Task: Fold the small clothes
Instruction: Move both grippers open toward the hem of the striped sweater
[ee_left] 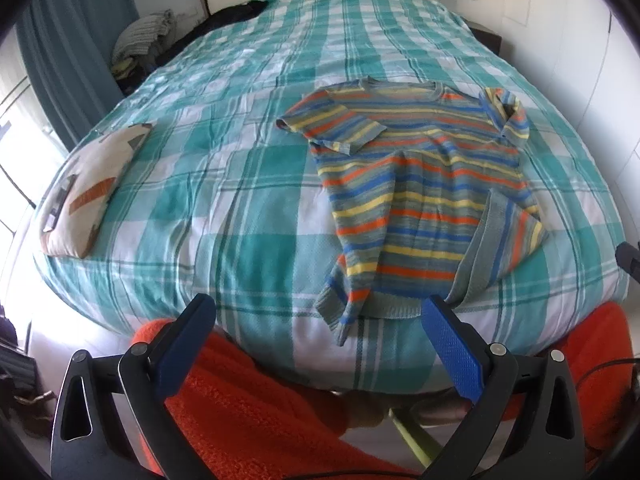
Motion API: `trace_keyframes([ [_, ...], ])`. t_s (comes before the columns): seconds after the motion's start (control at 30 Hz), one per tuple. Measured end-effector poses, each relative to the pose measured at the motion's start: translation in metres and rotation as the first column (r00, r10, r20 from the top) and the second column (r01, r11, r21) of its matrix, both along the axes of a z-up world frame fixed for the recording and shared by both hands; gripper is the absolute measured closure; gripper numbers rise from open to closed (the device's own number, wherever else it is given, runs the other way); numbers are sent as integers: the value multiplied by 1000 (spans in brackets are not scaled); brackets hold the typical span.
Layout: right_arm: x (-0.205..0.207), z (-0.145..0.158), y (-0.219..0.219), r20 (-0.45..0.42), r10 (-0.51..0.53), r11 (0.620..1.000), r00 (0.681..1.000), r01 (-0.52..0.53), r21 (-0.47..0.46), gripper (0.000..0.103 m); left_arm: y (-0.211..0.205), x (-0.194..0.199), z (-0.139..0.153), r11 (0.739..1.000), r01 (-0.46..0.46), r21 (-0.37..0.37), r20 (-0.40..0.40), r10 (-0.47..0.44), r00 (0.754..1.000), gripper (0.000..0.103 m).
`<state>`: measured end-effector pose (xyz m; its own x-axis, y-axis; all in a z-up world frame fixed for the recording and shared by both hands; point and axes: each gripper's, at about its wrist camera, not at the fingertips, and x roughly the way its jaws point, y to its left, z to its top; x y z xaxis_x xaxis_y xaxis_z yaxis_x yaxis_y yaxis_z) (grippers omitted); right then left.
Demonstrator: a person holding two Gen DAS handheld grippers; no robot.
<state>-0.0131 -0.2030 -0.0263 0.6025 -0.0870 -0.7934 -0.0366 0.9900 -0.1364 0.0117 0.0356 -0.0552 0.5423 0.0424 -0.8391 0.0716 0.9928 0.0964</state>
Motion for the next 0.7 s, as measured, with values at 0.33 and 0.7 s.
trace_keyframes([
  [0.33,49,-30,-21,-85,-40,999,996,40,-5,1,-3,29,-28,995,97,-11,-66,-97,993,1],
  [0.7,157,-125,-15,-201,229,973,952,-218,77,10,0,66,-121,968,246,-52,-200,-251,947,2],
])
